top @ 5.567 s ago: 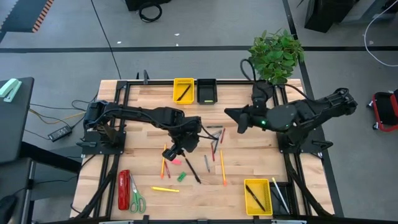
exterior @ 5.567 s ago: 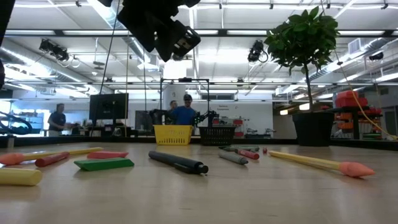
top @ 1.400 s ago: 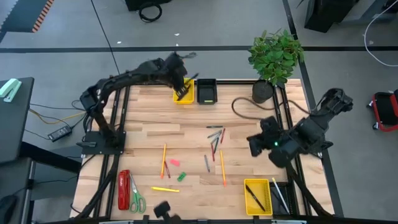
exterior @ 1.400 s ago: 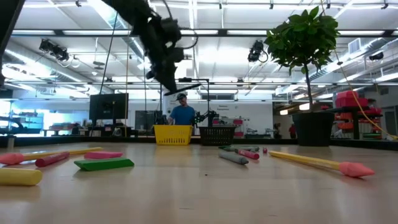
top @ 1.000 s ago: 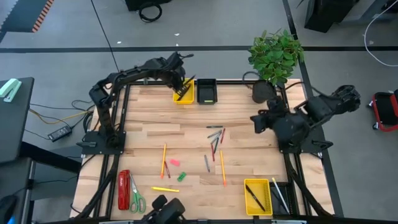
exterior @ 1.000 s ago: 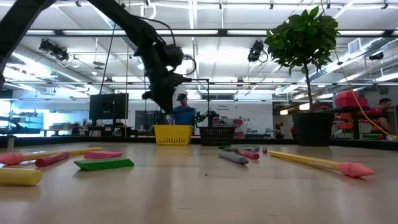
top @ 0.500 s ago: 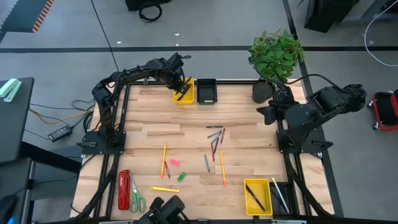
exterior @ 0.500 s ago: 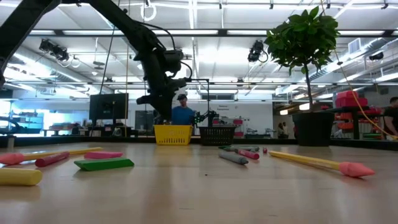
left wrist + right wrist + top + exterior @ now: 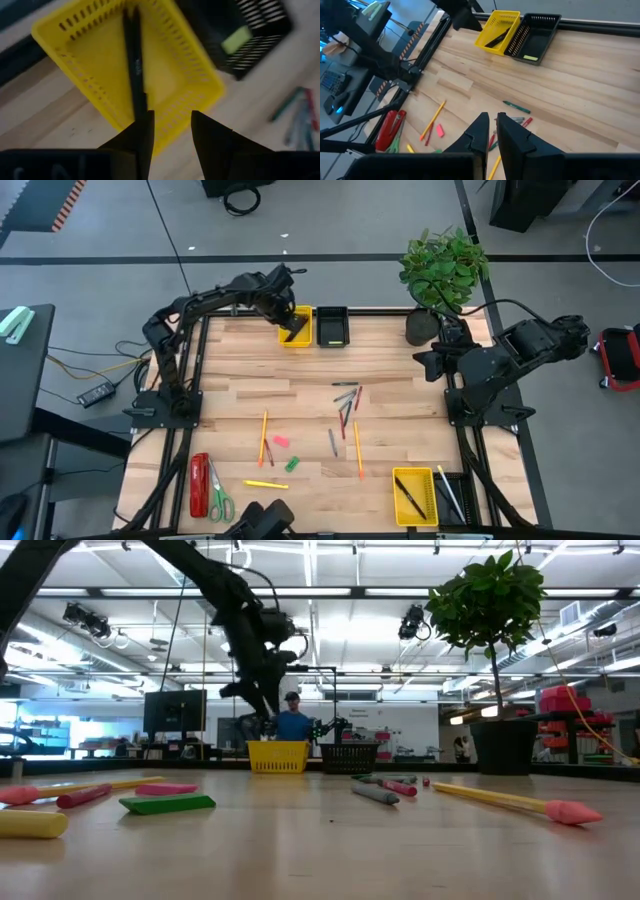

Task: Sort crayons/erasers/pens/pencils in bins
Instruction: Put the top green crayon into the bottom yellow bin

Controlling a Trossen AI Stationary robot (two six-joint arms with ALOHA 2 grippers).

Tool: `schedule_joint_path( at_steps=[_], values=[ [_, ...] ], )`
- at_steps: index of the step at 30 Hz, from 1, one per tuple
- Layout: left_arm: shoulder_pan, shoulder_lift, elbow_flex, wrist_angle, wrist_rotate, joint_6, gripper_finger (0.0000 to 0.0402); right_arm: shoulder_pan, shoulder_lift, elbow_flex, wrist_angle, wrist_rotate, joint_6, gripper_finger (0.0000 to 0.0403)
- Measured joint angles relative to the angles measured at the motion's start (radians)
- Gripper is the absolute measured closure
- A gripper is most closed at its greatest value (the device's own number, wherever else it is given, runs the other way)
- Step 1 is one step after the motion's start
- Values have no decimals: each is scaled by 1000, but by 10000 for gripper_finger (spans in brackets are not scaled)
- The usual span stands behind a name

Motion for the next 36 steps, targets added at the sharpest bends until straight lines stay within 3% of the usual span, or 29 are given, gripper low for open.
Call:
schedule_joint_path(
  at_steps=[3,9,14,20,23,26,30,33,36],
  values=[
    [-7,-66,0,-25,-2,27,273,0,0,0,-4,0,-5,361],
    [-69,-191,2,-222,-68,29,293,1,0,0,-28,0,10,361],
    [-209,-259,2,-353,-180,-17,307,5,2,0,-27,-3,63,361],
    [-401,-292,2,-416,-202,-129,323,48,10,0,-18,-65,111,361],
    [-490,-291,1,-445,-166,-157,329,83,23,0,6,-90,111,361],
    [-572,-291,1,-376,-92,-119,334,135,48,0,75,-113,7,361],
    [-658,-290,1,-141,-98,-134,334,203,90,0,132,-129,-80,361],
    [-694,-279,1,15,-153,-215,327,250,107,0,170,-143,-85,361],
    [-725,-247,1,127,-209,-145,319,306,115,0,278,-132,-133,361]
  ],
)
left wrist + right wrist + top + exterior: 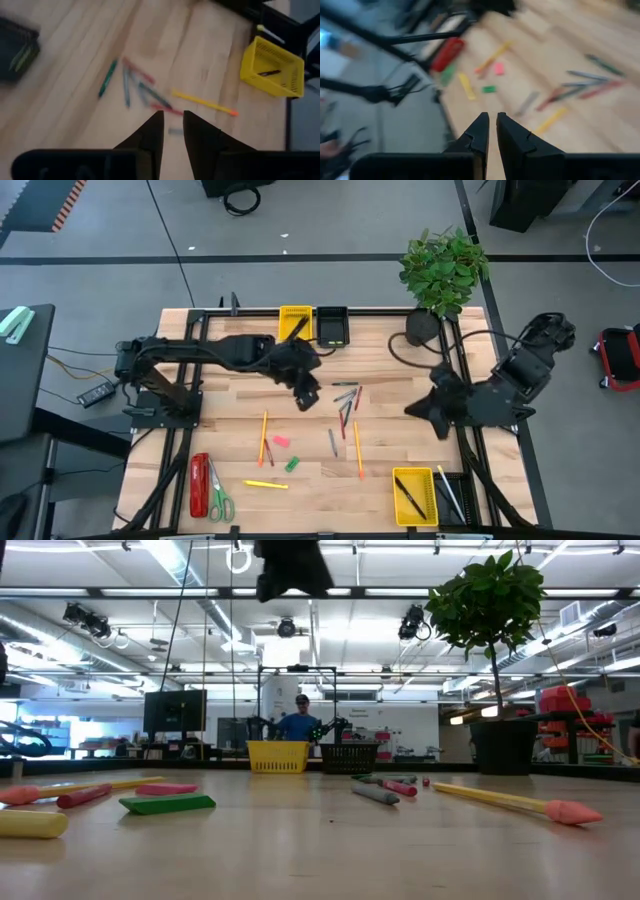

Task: Sort crayons/erasers/pens/pencils in bins
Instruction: Put the top green crayon into the bottom yellow bin

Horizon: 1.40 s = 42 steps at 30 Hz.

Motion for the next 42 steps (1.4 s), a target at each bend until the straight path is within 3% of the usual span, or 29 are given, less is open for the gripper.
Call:
schedule_joint_path(
  at_steps=[4,8,13,21,27,34,42],
  values=[
    [-6,48,0,71,-14,143,309,41,13,0,128,8,-82,361],
    [52,114,0,67,-14,164,307,47,18,0,160,21,-94,361],
    [126,162,-2,114,134,166,318,34,24,0,161,88,-71,361],
    [194,209,0,165,141,278,337,-39,25,0,173,122,-77,361],
    [249,273,0,186,168,314,351,-165,25,0,184,190,-121,361],
    [277,359,0,290,244,359,352,-308,62,0,233,95,-300,361],
    [259,447,0,310,278,417,351,-390,149,0,413,-30,-316,361]
  ],
)
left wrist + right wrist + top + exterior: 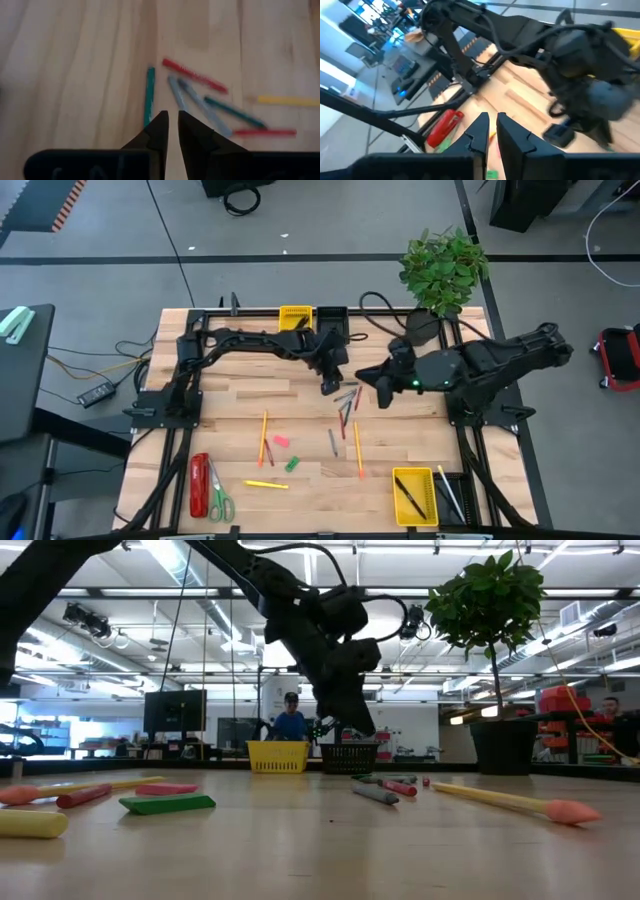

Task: Sort crayons/erasers/pens/pencils in bins
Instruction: Put the top green crayon into the bottom yellow bin

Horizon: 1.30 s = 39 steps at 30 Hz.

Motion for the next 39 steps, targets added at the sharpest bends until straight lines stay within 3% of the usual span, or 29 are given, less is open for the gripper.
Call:
schedule_joint_path(
  at_steps=[7,19,24,29,39],
  values=[
    [-20,3,0,0,-65,138,325,-12,24,0,-28,-53,-72,361],
    [-38,47,0,-29,-70,122,250,-18,-18,0,-111,-67,-182,361],
    [-48,80,0,-40,-72,109,253,-17,-20,0,-138,-76,-183,361],
    [-55,99,0,-35,-138,111,267,-17,-20,0,-142,-138,-160,361],
    [-54,58,-1,-46,-142,68,280,-11,-20,0,-150,-221,-108,361]
  ],
)
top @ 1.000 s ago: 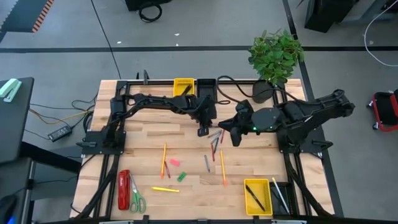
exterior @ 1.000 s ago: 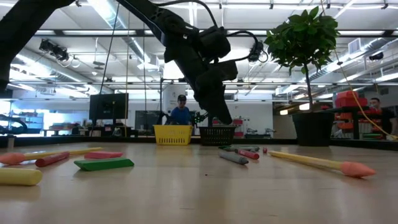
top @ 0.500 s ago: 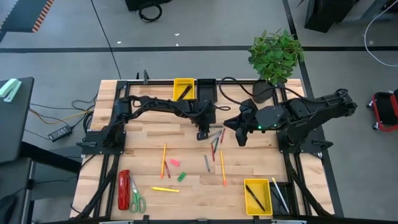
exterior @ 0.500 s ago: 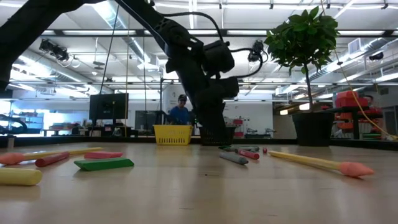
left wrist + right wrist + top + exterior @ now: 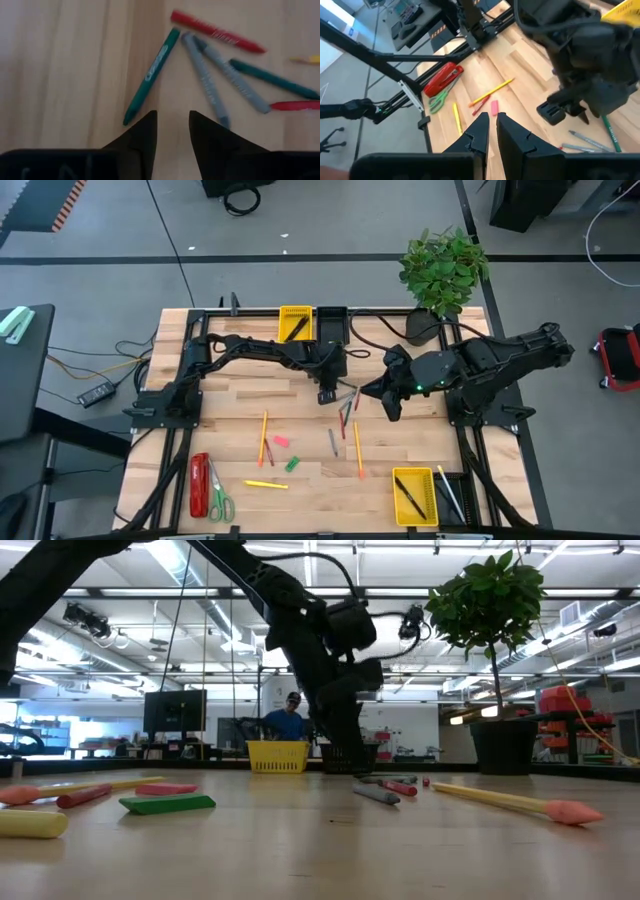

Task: Sort crayons/erasers/pens/pencils in bins
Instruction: Put the top green crayon into the bottom yellow bin

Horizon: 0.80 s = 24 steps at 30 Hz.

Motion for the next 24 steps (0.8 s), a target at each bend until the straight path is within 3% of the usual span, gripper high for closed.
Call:
schedule_joint_path(
  at_steps=[11,24],
  values=[
    [9,-13,2,135,24,231,287,21,0,0,-8,-2,60,361],
    [13,84,4,111,50,223,284,102,0,0,-53,-1,187,361]
  ],
)
